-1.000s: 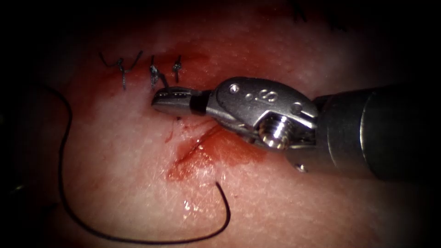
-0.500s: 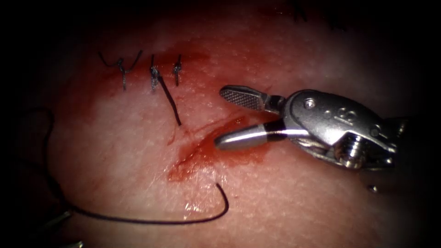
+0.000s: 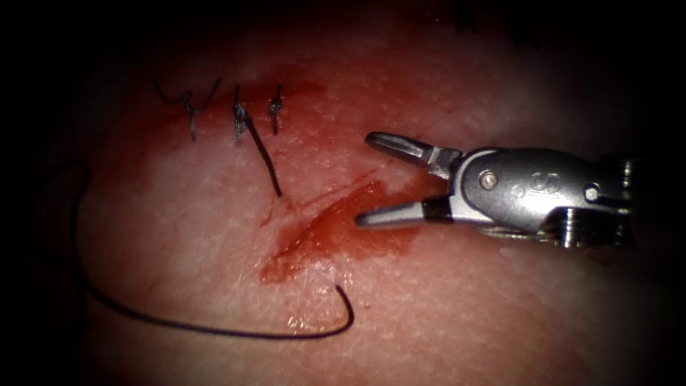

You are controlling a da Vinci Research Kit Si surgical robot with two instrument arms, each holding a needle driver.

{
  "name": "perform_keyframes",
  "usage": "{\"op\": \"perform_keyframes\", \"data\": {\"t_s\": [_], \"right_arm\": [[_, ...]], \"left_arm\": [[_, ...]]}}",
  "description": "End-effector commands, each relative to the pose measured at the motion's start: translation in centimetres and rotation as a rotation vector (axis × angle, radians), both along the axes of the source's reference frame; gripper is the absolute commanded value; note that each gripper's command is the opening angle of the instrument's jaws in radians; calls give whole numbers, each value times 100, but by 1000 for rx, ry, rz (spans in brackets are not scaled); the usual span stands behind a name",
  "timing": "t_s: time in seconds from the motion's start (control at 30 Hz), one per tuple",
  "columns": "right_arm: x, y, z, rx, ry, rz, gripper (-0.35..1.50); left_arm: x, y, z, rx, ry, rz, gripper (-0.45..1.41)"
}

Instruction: Wound Closure

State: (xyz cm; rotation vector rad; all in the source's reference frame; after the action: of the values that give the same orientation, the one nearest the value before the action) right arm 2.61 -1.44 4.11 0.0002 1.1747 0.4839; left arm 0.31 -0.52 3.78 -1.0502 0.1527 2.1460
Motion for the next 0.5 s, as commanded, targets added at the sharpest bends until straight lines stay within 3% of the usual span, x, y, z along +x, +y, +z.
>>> {"op": "perform_keyframes", "data": {"t_s": [0.03,0.13,0.27,0.43,0.5], "right_arm": [[8,-3,7,-1,3,-1,114],[8,-4,9,-3,5,-4,114],[7,-6,9,-4,8,-8,114],[8,-10,11,-8,10,-11,114],[8,-11,13,-10,12,-13,114]], "left_arm": [[-11,2,7,-38,10,24,110],[-27,26,18,-140,70,101,98],[-36,43,41,-212,125,171,96],[-44,50,69,-238,186,228,93],[-53,44,79,-241,202,302,93]]}}
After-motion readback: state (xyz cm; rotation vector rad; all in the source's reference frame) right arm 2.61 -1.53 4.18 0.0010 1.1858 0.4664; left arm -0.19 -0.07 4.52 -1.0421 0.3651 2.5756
